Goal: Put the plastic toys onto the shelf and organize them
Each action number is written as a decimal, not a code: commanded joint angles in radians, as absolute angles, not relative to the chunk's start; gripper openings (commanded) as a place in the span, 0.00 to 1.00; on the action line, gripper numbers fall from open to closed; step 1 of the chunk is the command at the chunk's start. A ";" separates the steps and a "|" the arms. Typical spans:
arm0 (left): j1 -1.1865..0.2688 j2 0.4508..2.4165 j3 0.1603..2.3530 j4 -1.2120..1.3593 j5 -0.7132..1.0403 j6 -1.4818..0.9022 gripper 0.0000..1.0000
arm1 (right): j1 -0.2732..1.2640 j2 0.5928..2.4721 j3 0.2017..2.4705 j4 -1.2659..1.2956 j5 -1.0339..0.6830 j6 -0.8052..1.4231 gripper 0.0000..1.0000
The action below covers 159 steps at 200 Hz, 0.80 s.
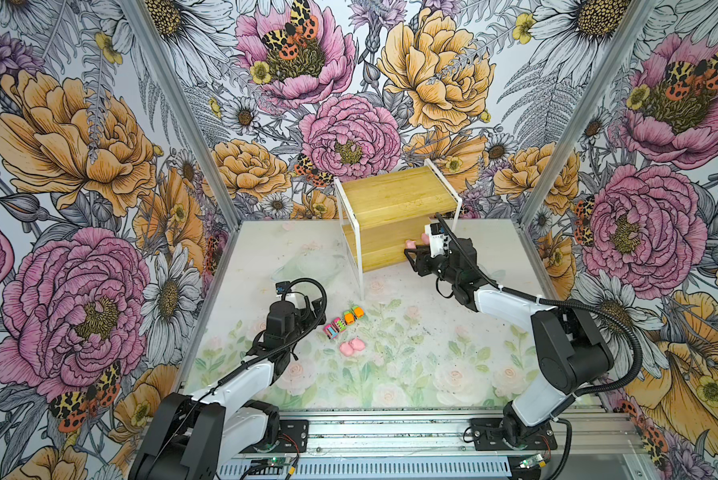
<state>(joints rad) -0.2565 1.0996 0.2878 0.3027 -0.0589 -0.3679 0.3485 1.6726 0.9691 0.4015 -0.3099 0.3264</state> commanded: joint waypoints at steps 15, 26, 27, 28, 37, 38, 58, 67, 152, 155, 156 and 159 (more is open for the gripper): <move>-0.245 1.090 0.291 0.318 -0.060 -0.374 0.99 | 0.356 1.709 1.020 0.429 -0.295 0.342 0.47; -0.245 1.092 0.291 0.318 -0.061 -0.374 0.99 | 0.357 1.713 1.027 0.425 -0.293 0.342 0.46; -0.245 1.092 0.292 0.318 -0.060 -0.374 0.99 | 0.357 1.713 1.027 0.424 -0.293 0.342 0.46; -0.245 1.092 0.292 0.317 -0.060 -0.374 0.99 | 0.357 1.713 1.027 0.424 -0.293 0.343 0.46; -0.245 1.091 0.292 0.316 -0.061 -0.374 0.99 | 0.357 1.716 1.032 0.418 -0.293 0.342 0.45; -0.245 1.091 0.292 0.317 -0.061 -0.374 0.99 | 0.357 1.716 1.032 0.419 -0.293 0.342 0.45; -0.245 1.092 0.293 0.316 -0.061 -0.373 0.99 | 0.360 1.723 1.038 0.410 -0.289 0.338 0.44; -0.245 1.092 0.293 0.316 -0.061 -0.373 0.99 | 0.361 1.724 1.040 0.405 -0.286 0.336 0.43; -0.245 1.092 0.293 0.316 -0.063 -0.373 0.99 | 0.397 1.728 1.052 0.319 -0.247 0.247 0.35; -0.245 1.093 0.294 0.316 -0.063 -0.373 0.99 | 0.400 1.729 1.053 0.314 -0.244 0.243 0.34; -0.245 1.093 0.293 0.316 -0.063 -0.373 0.99 | 0.401 1.728 1.055 0.311 -0.242 0.241 0.34; -0.245 1.094 0.293 0.316 -0.063 -0.373 0.99 | 0.404 1.728 1.057 0.308 -0.240 0.238 0.34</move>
<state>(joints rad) -0.2565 1.0996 0.2878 0.3027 -0.0589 -0.3676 0.3794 1.7172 1.0260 0.3725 -0.2741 0.2893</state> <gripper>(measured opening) 0.987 0.349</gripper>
